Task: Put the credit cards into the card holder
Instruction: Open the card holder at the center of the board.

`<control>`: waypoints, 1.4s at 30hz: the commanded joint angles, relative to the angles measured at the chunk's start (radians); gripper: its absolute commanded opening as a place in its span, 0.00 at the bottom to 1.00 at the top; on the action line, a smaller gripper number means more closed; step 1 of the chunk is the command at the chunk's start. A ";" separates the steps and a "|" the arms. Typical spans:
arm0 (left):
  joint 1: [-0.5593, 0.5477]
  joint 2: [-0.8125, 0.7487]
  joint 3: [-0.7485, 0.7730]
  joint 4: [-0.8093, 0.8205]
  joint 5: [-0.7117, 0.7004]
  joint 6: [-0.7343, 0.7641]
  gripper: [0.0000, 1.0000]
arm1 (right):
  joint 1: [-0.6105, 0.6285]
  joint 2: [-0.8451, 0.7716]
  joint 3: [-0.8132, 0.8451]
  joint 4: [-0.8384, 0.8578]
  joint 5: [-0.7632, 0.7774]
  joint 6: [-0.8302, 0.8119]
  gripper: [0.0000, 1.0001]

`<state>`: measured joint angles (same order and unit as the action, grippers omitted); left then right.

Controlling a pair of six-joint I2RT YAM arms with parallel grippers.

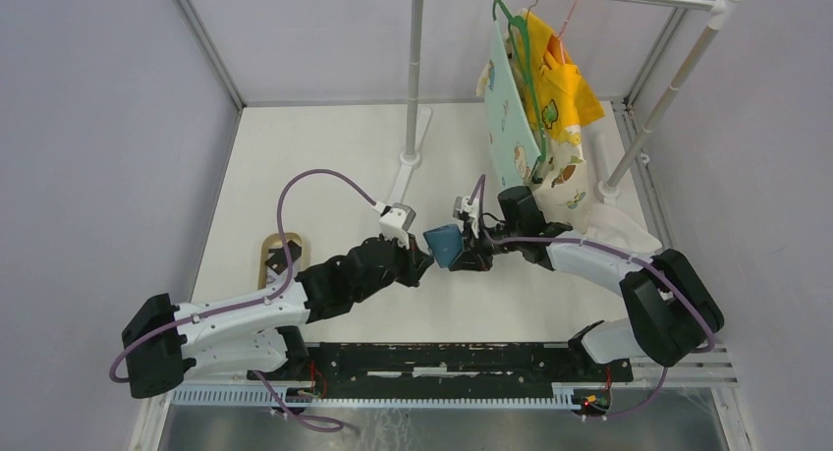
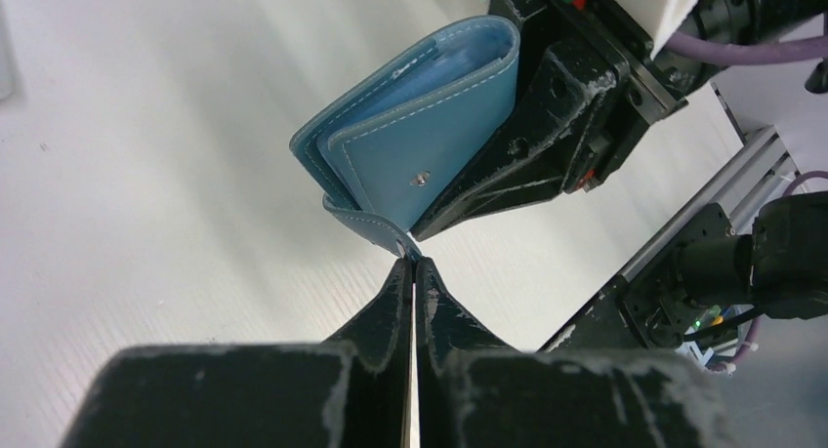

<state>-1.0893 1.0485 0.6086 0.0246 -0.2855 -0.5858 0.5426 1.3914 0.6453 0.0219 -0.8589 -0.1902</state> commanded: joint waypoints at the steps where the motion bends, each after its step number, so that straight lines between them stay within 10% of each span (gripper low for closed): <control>1: 0.013 -0.050 -0.027 0.098 0.062 0.042 0.02 | 0.005 0.047 0.048 -0.009 -0.047 -0.047 0.01; 15: 0.033 -0.051 -0.046 0.152 0.177 0.027 0.02 | 0.004 0.111 0.090 -0.093 0.030 -0.107 0.16; 31: 0.036 0.003 -0.031 0.212 0.298 0.024 0.02 | 0.001 0.048 0.109 -0.133 0.296 -0.145 0.78; 42: 0.038 0.026 -0.034 0.209 0.301 0.028 0.02 | -0.011 0.009 0.099 -0.138 0.110 -0.176 0.79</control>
<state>-1.0538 1.0740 0.5476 0.1658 0.0029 -0.5838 0.5362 1.4281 0.7162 -0.1299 -0.6731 -0.3424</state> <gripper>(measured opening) 0.022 0.787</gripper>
